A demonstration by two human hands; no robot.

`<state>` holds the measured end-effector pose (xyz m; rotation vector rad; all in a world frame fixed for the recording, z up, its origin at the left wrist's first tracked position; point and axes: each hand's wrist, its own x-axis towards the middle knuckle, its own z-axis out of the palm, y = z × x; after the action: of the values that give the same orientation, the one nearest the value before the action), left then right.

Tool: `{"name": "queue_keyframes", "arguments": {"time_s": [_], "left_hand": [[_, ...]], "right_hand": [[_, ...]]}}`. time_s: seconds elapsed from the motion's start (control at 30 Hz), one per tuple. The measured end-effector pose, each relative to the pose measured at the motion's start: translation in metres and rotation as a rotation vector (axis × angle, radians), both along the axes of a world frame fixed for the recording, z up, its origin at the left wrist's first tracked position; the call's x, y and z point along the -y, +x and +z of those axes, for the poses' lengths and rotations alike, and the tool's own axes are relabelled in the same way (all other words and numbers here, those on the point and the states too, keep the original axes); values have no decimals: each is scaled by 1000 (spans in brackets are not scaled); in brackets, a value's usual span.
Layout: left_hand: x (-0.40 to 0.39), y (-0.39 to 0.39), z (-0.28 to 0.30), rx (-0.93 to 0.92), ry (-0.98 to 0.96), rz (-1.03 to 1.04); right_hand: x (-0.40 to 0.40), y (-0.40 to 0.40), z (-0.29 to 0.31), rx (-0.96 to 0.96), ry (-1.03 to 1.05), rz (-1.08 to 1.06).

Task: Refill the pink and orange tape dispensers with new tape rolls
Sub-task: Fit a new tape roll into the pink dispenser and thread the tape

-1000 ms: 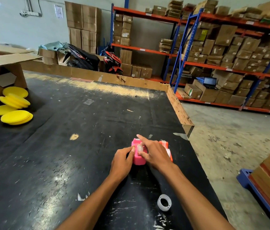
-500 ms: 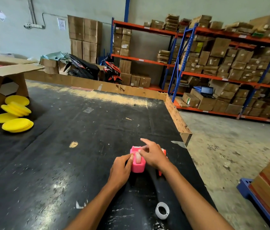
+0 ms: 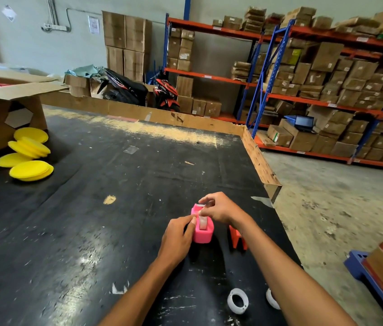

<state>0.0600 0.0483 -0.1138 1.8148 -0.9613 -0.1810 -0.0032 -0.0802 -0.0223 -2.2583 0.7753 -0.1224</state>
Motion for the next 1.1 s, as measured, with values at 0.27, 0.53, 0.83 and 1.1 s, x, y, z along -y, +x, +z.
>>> {"name": "queue_keyframes", "arguments": {"time_s": [0.27, 0.53, 0.83, 1.1], "left_hand": [[0, -1, -1, -11, -5, -1], [0, -1, 0, -25, -6, 5], [-1, -2, 3, -32, -11, 7], [-1, -3, 4, -41, 0, -3]], "right_hand": [[6, 10, 12, -206, -60, 133], [14, 11, 9, -273, -71, 162], [24, 9, 4, 4, -99, 115], [36, 16, -9, 146, -87, -1]]}}
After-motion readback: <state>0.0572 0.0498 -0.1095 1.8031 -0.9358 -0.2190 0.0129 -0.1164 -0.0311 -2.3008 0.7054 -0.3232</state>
